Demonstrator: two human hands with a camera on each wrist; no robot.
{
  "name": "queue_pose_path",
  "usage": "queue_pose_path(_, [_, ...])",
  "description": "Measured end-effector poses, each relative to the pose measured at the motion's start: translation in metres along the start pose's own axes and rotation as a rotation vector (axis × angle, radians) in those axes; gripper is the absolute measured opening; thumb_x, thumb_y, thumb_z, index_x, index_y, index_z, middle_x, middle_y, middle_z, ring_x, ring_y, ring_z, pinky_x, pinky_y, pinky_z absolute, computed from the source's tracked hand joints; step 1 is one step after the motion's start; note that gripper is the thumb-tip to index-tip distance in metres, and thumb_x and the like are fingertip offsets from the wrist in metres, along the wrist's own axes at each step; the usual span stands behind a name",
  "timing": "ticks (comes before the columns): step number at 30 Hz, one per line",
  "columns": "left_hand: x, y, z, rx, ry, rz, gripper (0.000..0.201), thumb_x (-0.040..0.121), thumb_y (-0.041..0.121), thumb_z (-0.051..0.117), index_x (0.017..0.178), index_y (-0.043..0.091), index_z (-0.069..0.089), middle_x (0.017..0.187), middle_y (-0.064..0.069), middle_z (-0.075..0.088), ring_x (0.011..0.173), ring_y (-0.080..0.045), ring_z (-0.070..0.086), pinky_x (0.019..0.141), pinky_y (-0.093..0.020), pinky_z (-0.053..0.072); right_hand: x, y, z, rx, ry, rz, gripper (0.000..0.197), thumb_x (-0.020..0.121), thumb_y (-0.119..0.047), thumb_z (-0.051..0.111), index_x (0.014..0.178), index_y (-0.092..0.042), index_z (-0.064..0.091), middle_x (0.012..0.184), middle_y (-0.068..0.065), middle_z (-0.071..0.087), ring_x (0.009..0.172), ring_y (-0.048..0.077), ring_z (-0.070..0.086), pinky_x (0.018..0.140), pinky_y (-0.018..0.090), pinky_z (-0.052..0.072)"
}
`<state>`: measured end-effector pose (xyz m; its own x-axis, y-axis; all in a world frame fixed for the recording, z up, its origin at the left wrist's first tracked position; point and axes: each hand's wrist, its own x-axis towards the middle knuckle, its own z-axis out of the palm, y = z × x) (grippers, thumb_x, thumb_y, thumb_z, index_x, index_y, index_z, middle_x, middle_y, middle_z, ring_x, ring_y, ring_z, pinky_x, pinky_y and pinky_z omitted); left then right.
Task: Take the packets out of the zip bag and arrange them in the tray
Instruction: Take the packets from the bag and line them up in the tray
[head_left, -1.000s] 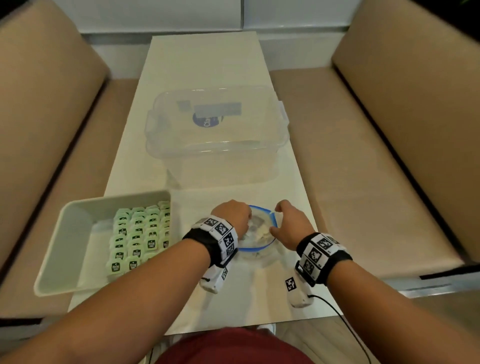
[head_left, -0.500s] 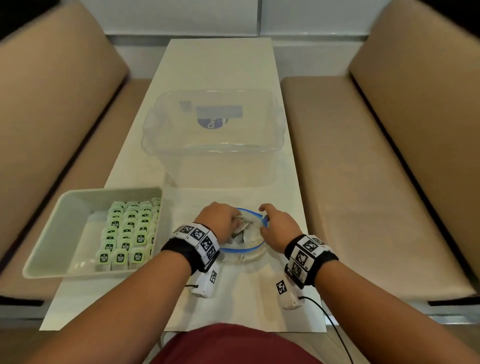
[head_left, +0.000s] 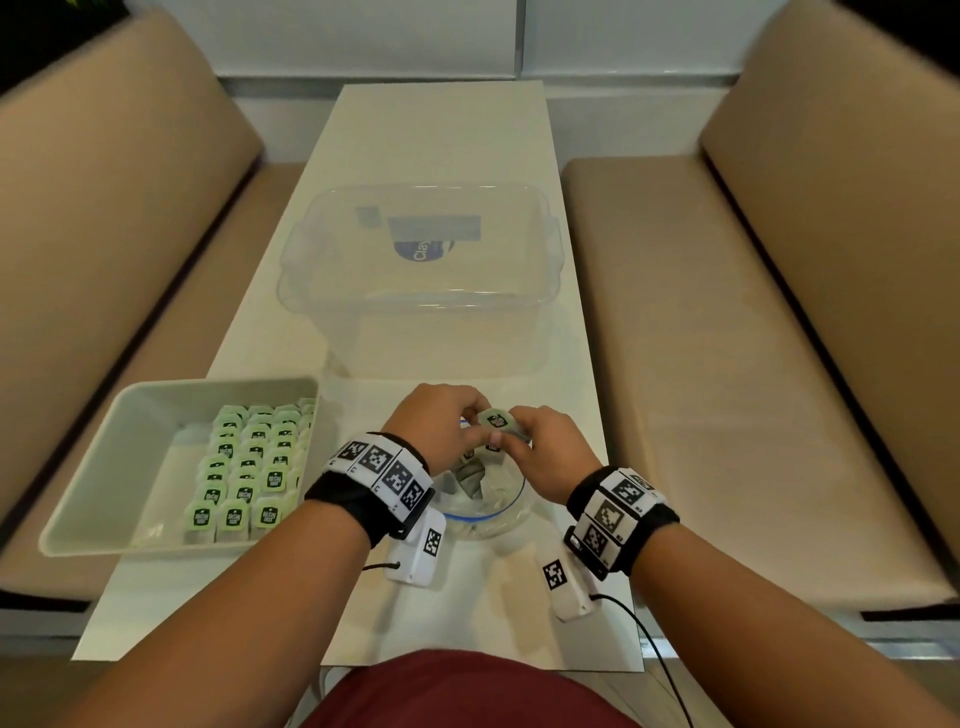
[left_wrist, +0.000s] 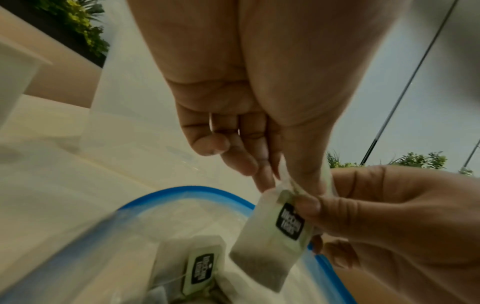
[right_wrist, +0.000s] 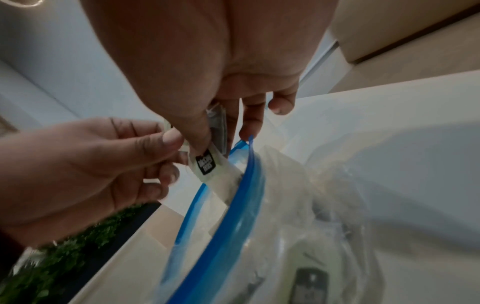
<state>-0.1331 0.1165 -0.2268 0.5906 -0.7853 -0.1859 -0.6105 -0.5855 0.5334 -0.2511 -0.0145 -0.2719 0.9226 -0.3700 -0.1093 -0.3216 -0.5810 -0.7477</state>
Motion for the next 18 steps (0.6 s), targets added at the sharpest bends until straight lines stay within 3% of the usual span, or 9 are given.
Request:
queue_pose_path(3, [-0.003, -0.005, 0.005, -0.005, -0.066, -0.039, 0.026, 0.076, 0.04, 0.078, 0.096, 0.026, 0.069, 0.092, 0.014, 0.068, 0.072, -0.002, 0.056, 0.073, -0.022, 0.044, 0.001, 0.003, 0.001, 0.072, 0.024, 0.016, 0.015, 0.093, -0.026, 0.062, 0.093, -0.012, 0.067, 0.083, 0.006, 0.069, 0.08, 0.026, 0.062, 0.076, 0.045, 0.052])
queue_pose_path(5, [-0.005, -0.006, 0.008, 0.016, -0.064, -0.06, 0.015, 0.078, 0.039, 0.076, 0.079, 0.029, 0.065, 0.08, 0.012, 0.064, 0.07, -0.007, 0.055, 0.069, -0.023, 0.044, 0.002, 0.003, 0.002, 0.117, 0.024, 0.013, 0.014, 0.093, -0.025, 0.063, 0.094, -0.012, 0.067, 0.085, 0.006, 0.069, 0.082, 0.027, 0.063, 0.078, 0.046, 0.053])
queue_pose_path(7, [-0.008, -0.006, 0.008, 0.008, -0.04, -0.067, 0.032, 0.079, 0.037, 0.076, 0.06, 0.031, 0.051, 0.065, 0.011, 0.054, 0.062, -0.009, 0.05, 0.062, -0.024, 0.039, 0.004, 0.002, 0.001, 0.142, 0.021, 0.003, 0.014, 0.092, -0.026, 0.064, 0.095, -0.012, 0.067, 0.085, 0.006, 0.069, 0.082, 0.026, 0.063, 0.079, 0.047, 0.053])
queue_pose_path(9, [-0.011, -0.006, 0.005, -0.024, -0.019, -0.065, 0.039, 0.079, 0.035, 0.076, 0.055, 0.029, 0.046, 0.058, 0.01, 0.05, 0.057, -0.009, 0.046, 0.057, -0.022, 0.036, 0.004, 0.001, -0.003, 0.163, 0.013, -0.018, 0.014, 0.092, -0.027, 0.066, 0.097, -0.014, 0.067, 0.086, 0.005, 0.07, 0.082, 0.025, 0.063, 0.08, 0.046, 0.053])
queue_pose_path(12, [-0.016, -0.01, -0.003, -0.085, 0.02, -0.057, 0.032, 0.079, 0.033, 0.077, 0.058, 0.03, 0.053, 0.058, 0.009, 0.053, 0.056, -0.006, 0.046, 0.058, -0.021, 0.037, 0.004, -0.001, -0.008, 0.202, -0.015, -0.028, 0.016, 0.094, -0.028, 0.063, 0.101, -0.015, 0.069, 0.088, 0.004, 0.071, 0.085, 0.024, 0.065, 0.083, 0.045, 0.053])
queue_pose_path(15, [-0.022, -0.019, -0.015, -0.18, 0.115, -0.072, 0.014, 0.079, 0.032, 0.077, 0.074, 0.025, 0.067, 0.067, 0.001, 0.062, 0.063, -0.011, 0.053, 0.065, -0.029, 0.047, 0.003, -0.007, -0.009, 0.279, 0.007, -0.007, 0.017, 0.095, -0.03, 0.062, 0.097, -0.015, 0.07, 0.088, 0.005, 0.072, 0.086, 0.026, 0.066, 0.083, 0.045, 0.055])
queue_pose_path(18, [-0.032, -0.028, -0.03, -0.237, 0.202, -0.053, 0.014, 0.08, 0.031, 0.077, 0.078, 0.02, 0.068, 0.066, 0.002, 0.06, 0.062, -0.011, 0.051, 0.064, -0.027, 0.046, 0.004, -0.02, -0.005, 0.347, 0.071, -0.017, 0.01, 0.095, -0.027, 0.063, 0.091, -0.019, 0.068, 0.082, -0.001, 0.068, 0.078, 0.019, 0.062, 0.079, 0.039, 0.053])
